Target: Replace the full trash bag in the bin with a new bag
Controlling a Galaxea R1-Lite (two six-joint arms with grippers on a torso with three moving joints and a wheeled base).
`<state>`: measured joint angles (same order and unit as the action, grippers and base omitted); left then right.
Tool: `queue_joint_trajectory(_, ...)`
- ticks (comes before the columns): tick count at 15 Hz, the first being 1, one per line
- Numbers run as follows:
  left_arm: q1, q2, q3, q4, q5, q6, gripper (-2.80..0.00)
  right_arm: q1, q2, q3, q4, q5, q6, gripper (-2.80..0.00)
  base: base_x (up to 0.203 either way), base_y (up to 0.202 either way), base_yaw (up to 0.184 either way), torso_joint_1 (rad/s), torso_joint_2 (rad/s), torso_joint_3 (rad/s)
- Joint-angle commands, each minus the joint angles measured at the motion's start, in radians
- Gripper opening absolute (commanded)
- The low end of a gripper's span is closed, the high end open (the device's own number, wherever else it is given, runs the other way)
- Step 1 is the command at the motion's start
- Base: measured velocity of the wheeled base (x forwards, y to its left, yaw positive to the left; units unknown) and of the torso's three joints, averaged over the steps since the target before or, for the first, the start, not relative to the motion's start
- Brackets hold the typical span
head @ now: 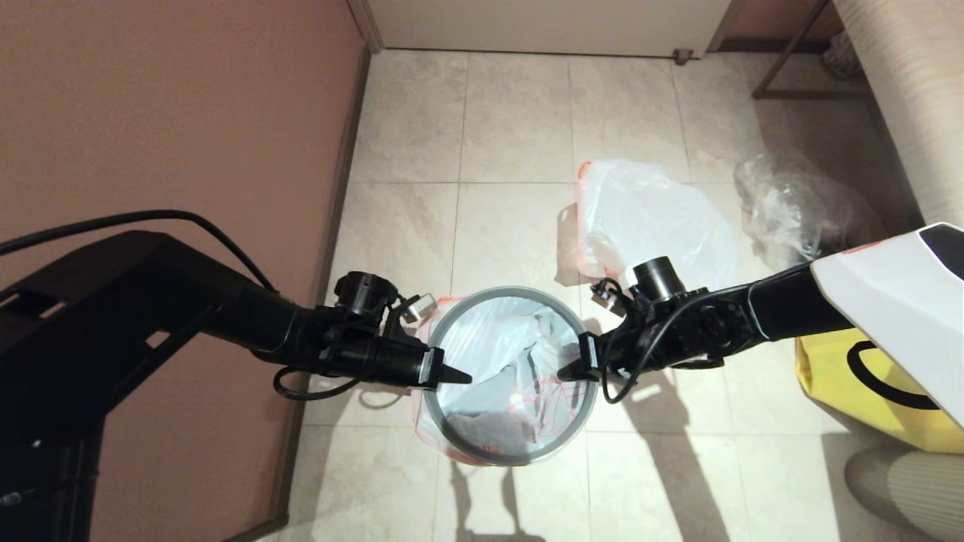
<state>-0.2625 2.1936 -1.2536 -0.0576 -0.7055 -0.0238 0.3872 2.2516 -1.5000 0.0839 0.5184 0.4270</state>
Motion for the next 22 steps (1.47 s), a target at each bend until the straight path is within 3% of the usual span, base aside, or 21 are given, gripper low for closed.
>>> queue_joint_trajectory(1, 0.002, 0.020, -0.003, 0.001, 0.001, -0.001, -2.80, -0.002, 0.009, -0.002, 0.004, -0.003, 0.002, -2.80, 0.000, 0.000, 0.000, 0.000, 0.00, 0.000)
queue_joint_trajectory(9, -0.004, -0.008, 0.002, 0.004, -0.002, -0.001, -2.80, 0.000, -0.008, 0.005, 0.010, -0.009, 0.007, -2.80, 0.000, 0.000, 0.000, 0.000, 0.00, 0.000)
queue_joint_trajectory(14, -0.060, -0.202, 0.062, 0.021, 0.009, -0.026, -2.80, 0.047, -0.287, 0.104, 0.072, -0.012, 0.029, -2.80, 0.000, 0.000, 0.000, 0.000, 0.00, 0.000)
queue_joint_trajectory(16, -0.114, -0.337, 0.074, 0.052, 0.087, -0.086, -2.80, 0.064, -0.438, 0.163, 0.091, -0.048, 0.058, -2.80, 0.000, 0.000, 0.000, 0.000, 0.00, 0.000)
queue_joint_trajectory(19, -0.204, -0.574, 0.096, 0.186, 0.293, -0.144, -2.80, 0.084, -0.701, 0.290, 0.132, -0.119, 0.086, -2.80, 0.000, 0.000, 0.000, 0.000, 0.00, 0.000)
queue_joint_trajectory(22, -0.294, -0.856, 0.223, 0.265, 0.563, -0.212, -2.80, 0.100, -0.980, 0.500, 0.221, -0.294, 0.034, -2.80, 0.000, 0.000, 0.000, 0.000, 0.00, 0.000)
